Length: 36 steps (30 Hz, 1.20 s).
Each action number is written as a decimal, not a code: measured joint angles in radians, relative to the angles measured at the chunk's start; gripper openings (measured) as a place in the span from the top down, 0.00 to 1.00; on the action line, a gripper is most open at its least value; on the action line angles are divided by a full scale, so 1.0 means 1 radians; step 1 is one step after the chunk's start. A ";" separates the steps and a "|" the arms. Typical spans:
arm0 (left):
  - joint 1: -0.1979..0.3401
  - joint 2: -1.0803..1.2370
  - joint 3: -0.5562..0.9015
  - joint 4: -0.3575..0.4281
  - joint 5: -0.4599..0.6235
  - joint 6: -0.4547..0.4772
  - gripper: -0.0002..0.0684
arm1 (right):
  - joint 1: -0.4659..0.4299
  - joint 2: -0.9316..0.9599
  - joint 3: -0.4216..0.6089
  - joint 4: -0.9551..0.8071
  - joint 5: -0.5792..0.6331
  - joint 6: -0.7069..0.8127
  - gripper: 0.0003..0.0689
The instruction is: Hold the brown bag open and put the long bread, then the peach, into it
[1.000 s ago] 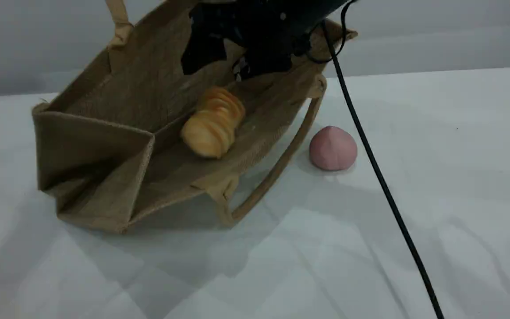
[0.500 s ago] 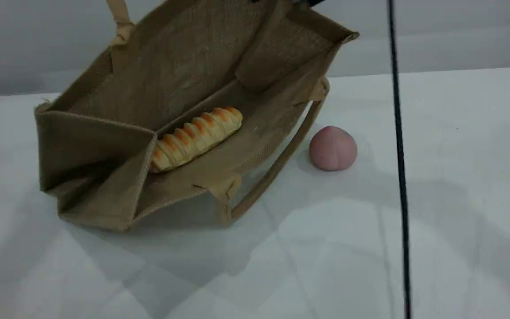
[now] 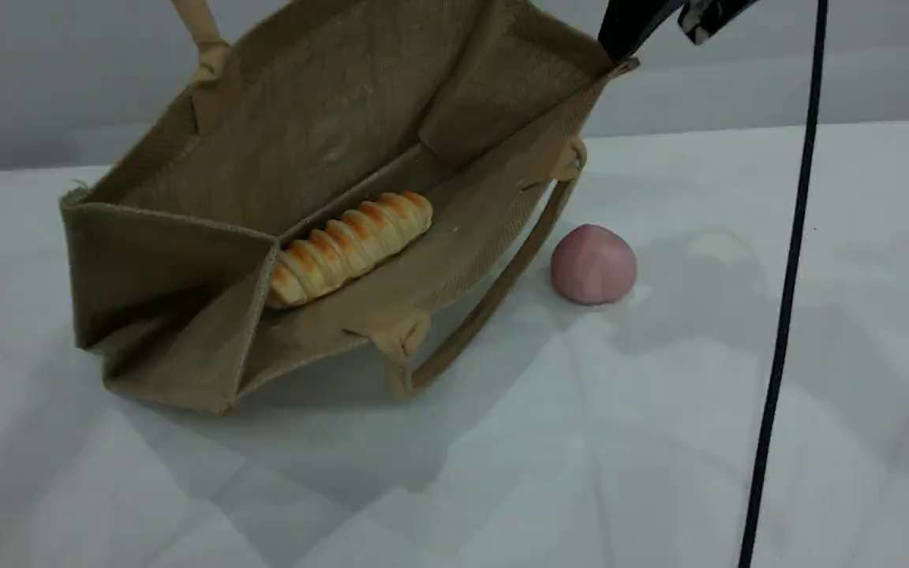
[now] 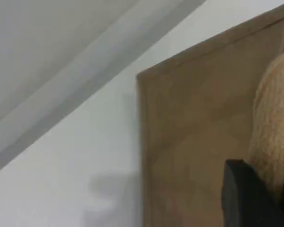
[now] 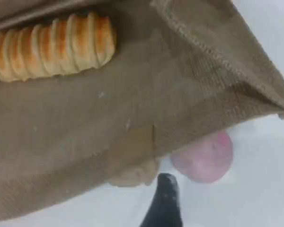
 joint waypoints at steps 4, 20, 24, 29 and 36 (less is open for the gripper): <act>0.001 -0.001 0.000 0.039 0.000 -0.027 0.87 | 0.000 0.052 0.000 0.001 0.000 0.000 0.18; 0.003 -0.008 0.000 0.071 0.001 -0.049 0.87 | 0.004 0.230 0.000 0.035 -0.099 -0.002 0.18; 0.003 -0.008 0.000 0.071 0.001 -0.050 0.87 | 0.022 0.263 0.000 0.035 -0.137 -0.002 0.18; 0.003 -0.008 0.000 0.071 0.001 -0.051 0.87 | 0.050 0.300 0.000 0.040 -0.203 -0.002 0.18; 0.003 -0.008 0.000 0.079 0.001 -0.051 0.87 | 0.071 0.329 0.000 0.044 -0.282 -0.001 0.18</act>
